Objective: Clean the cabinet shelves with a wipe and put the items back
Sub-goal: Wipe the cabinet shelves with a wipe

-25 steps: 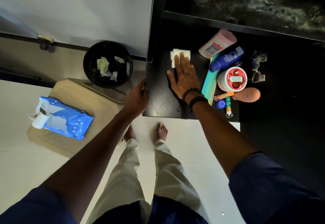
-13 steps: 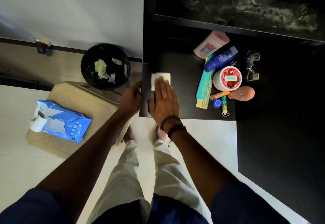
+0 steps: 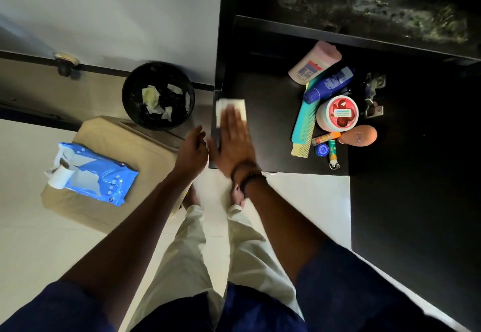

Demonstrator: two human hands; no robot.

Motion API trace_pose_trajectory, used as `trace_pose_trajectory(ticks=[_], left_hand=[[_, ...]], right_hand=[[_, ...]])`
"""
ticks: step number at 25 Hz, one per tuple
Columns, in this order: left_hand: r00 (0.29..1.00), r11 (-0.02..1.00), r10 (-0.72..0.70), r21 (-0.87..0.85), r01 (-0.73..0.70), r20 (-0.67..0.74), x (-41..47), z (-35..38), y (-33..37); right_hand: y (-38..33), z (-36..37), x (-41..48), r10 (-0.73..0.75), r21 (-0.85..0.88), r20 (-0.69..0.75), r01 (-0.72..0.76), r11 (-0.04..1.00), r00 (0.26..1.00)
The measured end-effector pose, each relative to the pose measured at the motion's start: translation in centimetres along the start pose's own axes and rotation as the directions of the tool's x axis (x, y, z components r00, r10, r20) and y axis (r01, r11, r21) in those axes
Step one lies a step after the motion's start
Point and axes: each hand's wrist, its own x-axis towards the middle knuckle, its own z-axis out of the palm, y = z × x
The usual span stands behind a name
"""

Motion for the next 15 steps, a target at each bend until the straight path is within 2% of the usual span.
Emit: trace_pose_trajectory(ticks=[2,3,5,7,10,12,15], left_hand=[[0.999,0.999,-0.044,-0.018,0.044,-0.003,-1.3,-0.4,1.4],[0.999,0.999,-0.049,-0.018,0.049,-0.004,-2.3,-0.8,2.8],[0.999,0.999,-0.044,-0.029,0.044,0.006,-2.7,-1.1,3.5],[1.0,0.998,-0.013,-0.055,0.013,0.002,-1.7,-0.8,1.9],[0.999,0.999,-0.038,-0.021,0.038,0.006,0.4,0.0,-1.7],[0.997,0.997,-0.075,-0.02,0.074,-0.019,-0.3,0.0,-1.1],[0.995,0.996,-0.047,0.078,0.054,-0.084,-3.3,-1.0,3.8]], right_hand=[[-0.2,1.7,-5.5,-0.067,0.045,0.03,0.066,0.997,0.997],[0.6,2.0,-7.0,-0.054,0.058,0.026,0.052,0.997,0.998],[3.4,1.4,-7.5,0.055,0.042,0.012,-0.056,0.998,0.998],[5.9,-0.2,-4.4,0.205,0.038,-0.076,-0.202,0.979,0.976],[5.2,-3.0,3.3,0.346,0.152,-0.029,-0.338,0.929,0.938],[2.0,-2.6,5.0,0.267,0.154,-0.004,-0.264,0.952,0.964],[-2.1,0.9,-0.6,0.038,0.052,-0.009,-0.038,0.998,0.999]])
